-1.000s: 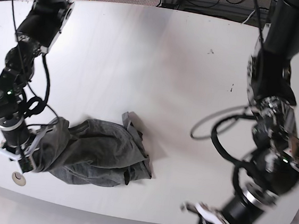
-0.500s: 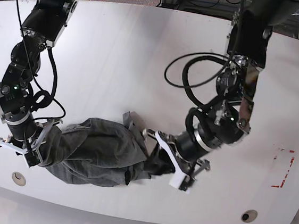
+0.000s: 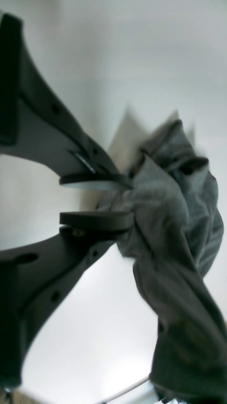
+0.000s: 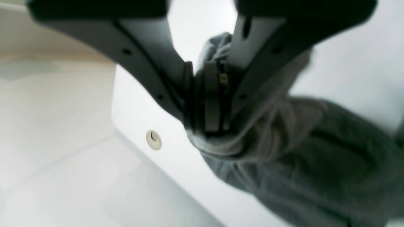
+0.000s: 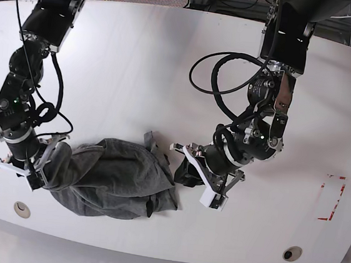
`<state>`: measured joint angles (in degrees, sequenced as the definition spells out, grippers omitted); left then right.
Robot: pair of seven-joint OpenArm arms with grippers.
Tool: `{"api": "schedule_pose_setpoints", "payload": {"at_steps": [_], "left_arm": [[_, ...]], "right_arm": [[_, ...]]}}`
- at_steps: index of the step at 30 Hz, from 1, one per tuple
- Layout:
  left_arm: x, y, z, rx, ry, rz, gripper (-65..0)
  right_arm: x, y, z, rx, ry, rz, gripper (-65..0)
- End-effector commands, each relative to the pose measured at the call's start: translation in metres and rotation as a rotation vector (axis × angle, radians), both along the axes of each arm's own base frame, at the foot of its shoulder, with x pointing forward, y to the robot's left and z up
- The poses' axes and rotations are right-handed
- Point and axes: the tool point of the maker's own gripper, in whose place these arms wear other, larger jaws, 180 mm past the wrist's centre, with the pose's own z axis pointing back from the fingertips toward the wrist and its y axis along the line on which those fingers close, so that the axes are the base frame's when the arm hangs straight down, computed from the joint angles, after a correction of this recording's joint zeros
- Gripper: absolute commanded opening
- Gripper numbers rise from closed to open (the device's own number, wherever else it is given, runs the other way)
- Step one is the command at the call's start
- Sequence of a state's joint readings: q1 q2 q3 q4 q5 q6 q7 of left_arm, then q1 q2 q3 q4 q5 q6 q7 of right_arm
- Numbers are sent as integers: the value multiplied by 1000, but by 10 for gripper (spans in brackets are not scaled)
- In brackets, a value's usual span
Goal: Layout the t-shirt on the table in an organized manner, then fold the t-shirt properly
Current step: 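Open the left gripper and raise it away from the bunched shirt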
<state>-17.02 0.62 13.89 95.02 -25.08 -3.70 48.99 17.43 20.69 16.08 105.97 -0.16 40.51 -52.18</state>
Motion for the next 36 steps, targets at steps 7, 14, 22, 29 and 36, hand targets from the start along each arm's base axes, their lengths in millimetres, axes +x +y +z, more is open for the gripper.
{"api": "schedule_pose_setpoints", "payload": {"at_steps": [7,14,22,29,36], "left_arm": [[26,9,3,1,-120,77,-543],[29,-4,-16,-3,-118,63,-543],[30,-3,-15,-10,-136,70,-543],[31,13,-16,22,-146,83,-543],[32,27,-5,50,-187,87,-543]], "right_arm": [[-7,-16,5,-51,-9,-16,-645],[-12,-17,-5,-55,20,-16,-645],[-15,-18,-11,-54,35,-17,-645],[-24,-33,-17,-45,48,-60,-645],[-38,-52,-32,-27,86,-118,-645]]}}
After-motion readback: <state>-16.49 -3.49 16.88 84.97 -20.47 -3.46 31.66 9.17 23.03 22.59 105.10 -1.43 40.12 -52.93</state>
